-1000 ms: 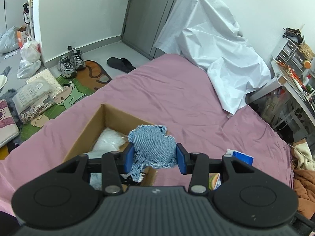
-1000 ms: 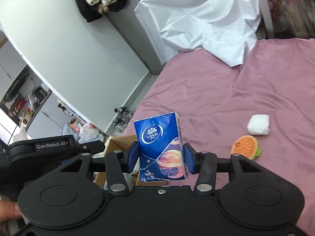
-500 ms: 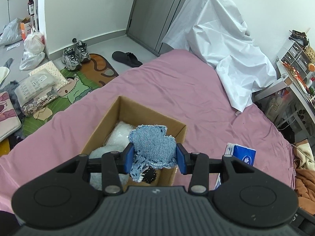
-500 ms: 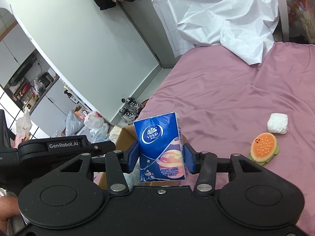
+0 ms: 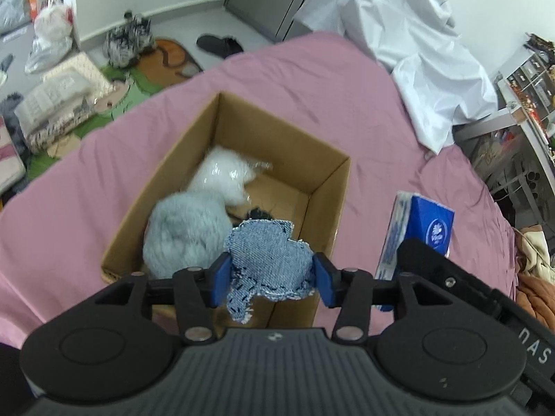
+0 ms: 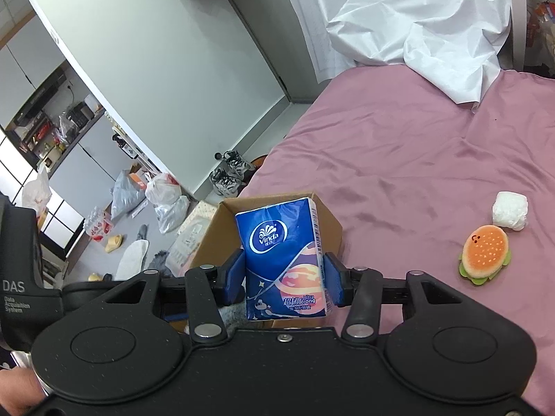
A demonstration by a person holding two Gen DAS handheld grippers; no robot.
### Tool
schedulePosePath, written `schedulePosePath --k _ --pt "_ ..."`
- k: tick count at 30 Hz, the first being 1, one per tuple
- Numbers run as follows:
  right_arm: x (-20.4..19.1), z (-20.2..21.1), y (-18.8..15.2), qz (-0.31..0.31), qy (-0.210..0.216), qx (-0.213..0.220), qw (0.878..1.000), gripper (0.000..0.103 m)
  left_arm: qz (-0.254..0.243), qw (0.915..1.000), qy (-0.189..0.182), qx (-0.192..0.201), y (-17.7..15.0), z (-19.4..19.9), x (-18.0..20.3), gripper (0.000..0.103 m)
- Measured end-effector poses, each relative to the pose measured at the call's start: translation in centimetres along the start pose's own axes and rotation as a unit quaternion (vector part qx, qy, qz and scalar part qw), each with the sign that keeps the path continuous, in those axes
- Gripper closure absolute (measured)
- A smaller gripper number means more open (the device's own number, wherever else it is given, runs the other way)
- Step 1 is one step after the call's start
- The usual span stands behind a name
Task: Organize soft objects
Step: 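Carry the cloth and tissue pack into the box and open both tools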
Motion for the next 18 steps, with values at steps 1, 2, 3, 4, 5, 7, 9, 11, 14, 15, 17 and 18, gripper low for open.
schedulePosePath --k 1,2,3,4,5,7,9,11,14,15,17,18 --pt "0.0 -0.1 0.0 0.0 -0.001 -0.001 1.0 0.056 0.005 1.0 0.002 -0.004 0.0 -0.1 -0.3 0.048" --pt "-0.1 -0.2 -0.1 0.001 -0.002 -0.002 1.0 0.056 0.01 0.9999 0.004 -0.004 0.1 -0.1 -0.6 0.044" --pt "-0.2 -0.3 -0.2 0.001 -0.001 -0.004 1.0 0.056 0.013 0.9999 0.004 -0.001 0.2 0.1 -0.9 0.04" --pt "-0.2 -0.4 -0.2 0.001 -0.001 -0.005 1.0 0.056 0.016 0.9999 0.003 0.002 0.3 0.3 -1.1 0.037" --pt "-0.3 -0.6 -0.3 0.001 0.0 -0.006 1.0 0.056 0.018 0.9998 0.002 0.006 0.5 0.5 -1.3 0.034" --pt "-0.4 -0.8 -0.3 0.003 0.002 -0.008 1.0 0.056 0.023 0.9997 -0.001 0.011 0.8 0.8 -1.5 0.03" --pt "-0.7 -1.0 -0.4 0.006 0.003 -0.01 1.0 0.056 0.026 0.9996 0.003 0.014 1.1 1.1 -1.8 0.03" --pt "-1.0 -1.1 -0.6 0.009 0.007 -0.01 1.0 0.056 0.023 0.9995 0.007 0.02 1.5 1.4 -1.9 0.03" --pt "-1.4 -1.4 -0.6 0.012 0.012 -0.009 1.0 0.056 0.016 0.9993 0.014 0.03 2.1 1.9 -2.2 0.03" --pt "-1.6 -1.5 -0.6 0.013 0.013 -0.009 1.0 0.056 0.014 0.9992 0.016 0.032 2.3 2.1 -2.2 0.03" --pt "-1.9 -1.7 -0.7 0.014 0.015 -0.007 1.0 0.055 0.013 0.9991 0.02 0.036 2.6 2.4 -2.5 0.03" --pt "-2.1 -1.8 -0.6 0.015 0.019 -0.005 1.0 0.055 0.013 0.999 0.022 0.037 2.6 2.5 -2.6 0.03"
Point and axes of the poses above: each gripper's, at about its wrist camera, not at the fingertips, and z roughly against the way its jaws point, x to its right, y to its top, the point moved 10 cm from there along -z, roughly the way its jaws point, and after that the axes turned 9 degrees about -y, right-handed, at the moved point
